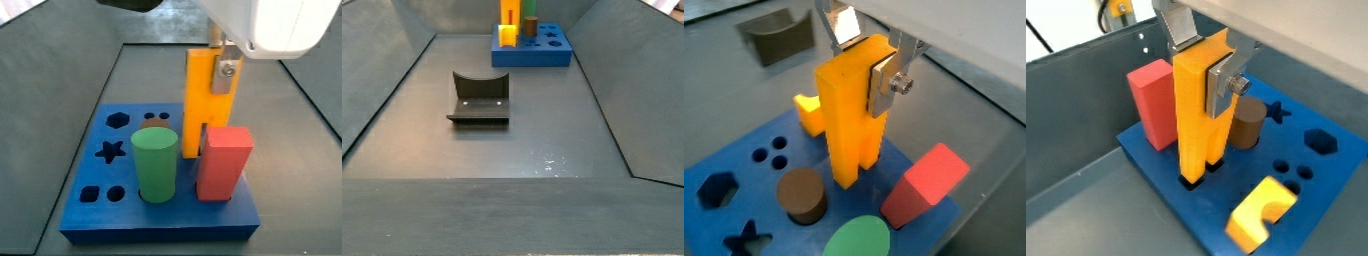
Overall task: Pick up the double-square object. Move up. Move to above the board. Insert the double-square object.
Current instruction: Insert the double-square object.
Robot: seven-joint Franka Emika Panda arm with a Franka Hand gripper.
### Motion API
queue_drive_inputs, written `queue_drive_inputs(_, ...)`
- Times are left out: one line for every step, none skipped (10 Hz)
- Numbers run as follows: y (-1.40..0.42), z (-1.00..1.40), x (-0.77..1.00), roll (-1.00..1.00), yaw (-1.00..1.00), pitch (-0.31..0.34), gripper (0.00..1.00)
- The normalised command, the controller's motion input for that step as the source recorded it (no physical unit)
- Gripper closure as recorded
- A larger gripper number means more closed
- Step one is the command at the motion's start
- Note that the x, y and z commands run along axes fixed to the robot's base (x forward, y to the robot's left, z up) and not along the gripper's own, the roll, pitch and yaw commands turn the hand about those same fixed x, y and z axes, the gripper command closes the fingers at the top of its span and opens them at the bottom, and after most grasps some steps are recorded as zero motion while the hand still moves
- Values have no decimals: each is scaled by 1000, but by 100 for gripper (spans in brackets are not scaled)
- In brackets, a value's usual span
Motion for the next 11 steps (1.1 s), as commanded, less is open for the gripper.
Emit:
queue_drive_inputs(-91,-94,594,4,-411,-10,100)
queue_drive_inputs(-46,-74,423,60,-351,0,100)
queue_drive_inputs(37,-114,229,134,-337,51,100)
queue_drive_inputs(80,-131,0,219,-269,99,100)
queue_drive_inputs(49,-203,-43,233,-63,34,100)
queue_drive_inputs(0,-337,-220,283,0,-31,100)
queue_drive_inputs(0,-454,-206,307,11,-154,100)
queue_drive_inputs(-29,-526,-169,317,29,-214,100)
queue_drive_inputs(-63,-520,-143,267,57,-259,100)
queue_drive_inputs(-89,-523,-111,259,31,-261,100)
queue_drive_inputs(-3,-511,0,177,0,-187,100)
